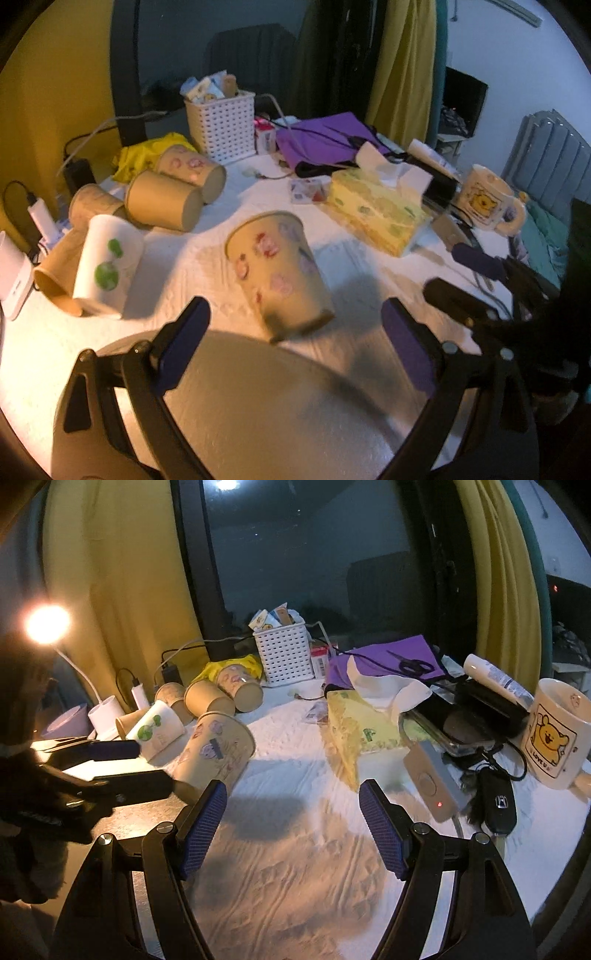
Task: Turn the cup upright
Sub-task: 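Move the left tool to the tipped tan cartoon cup and grasp it, then lift the tan cup with the left tool and rotate it toward the right tool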
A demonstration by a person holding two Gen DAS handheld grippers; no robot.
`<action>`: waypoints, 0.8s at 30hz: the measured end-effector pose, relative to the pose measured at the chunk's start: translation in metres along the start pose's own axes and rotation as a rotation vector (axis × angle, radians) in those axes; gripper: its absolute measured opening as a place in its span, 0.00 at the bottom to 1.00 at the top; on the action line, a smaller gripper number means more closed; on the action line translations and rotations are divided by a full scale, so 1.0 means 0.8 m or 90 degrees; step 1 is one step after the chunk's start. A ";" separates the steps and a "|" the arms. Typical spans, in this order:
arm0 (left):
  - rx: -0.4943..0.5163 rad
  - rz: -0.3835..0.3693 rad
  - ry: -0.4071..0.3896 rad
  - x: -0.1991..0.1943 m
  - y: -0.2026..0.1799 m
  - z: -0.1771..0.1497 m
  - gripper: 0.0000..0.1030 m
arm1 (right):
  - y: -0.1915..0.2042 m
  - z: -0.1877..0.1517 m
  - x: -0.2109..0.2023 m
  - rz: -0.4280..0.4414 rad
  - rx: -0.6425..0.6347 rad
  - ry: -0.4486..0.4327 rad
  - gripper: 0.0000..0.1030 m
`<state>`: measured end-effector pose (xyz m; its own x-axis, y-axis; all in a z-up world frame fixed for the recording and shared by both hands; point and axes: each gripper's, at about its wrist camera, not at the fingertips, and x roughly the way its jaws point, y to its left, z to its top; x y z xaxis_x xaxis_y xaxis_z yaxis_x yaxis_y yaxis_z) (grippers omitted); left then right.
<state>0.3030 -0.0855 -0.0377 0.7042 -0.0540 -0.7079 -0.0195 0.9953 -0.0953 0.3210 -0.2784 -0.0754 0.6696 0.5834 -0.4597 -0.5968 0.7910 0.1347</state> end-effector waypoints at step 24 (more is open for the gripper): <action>-0.036 -0.043 0.056 0.020 0.021 -0.005 0.63 | 0.011 0.005 -0.019 -0.027 0.014 0.010 0.75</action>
<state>0.3113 -0.0704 -0.0531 0.6402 -0.1307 -0.7570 -0.0157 0.9830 -0.1830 0.3075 -0.2794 -0.0638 0.6873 0.5463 -0.4787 -0.5576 0.8192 0.1341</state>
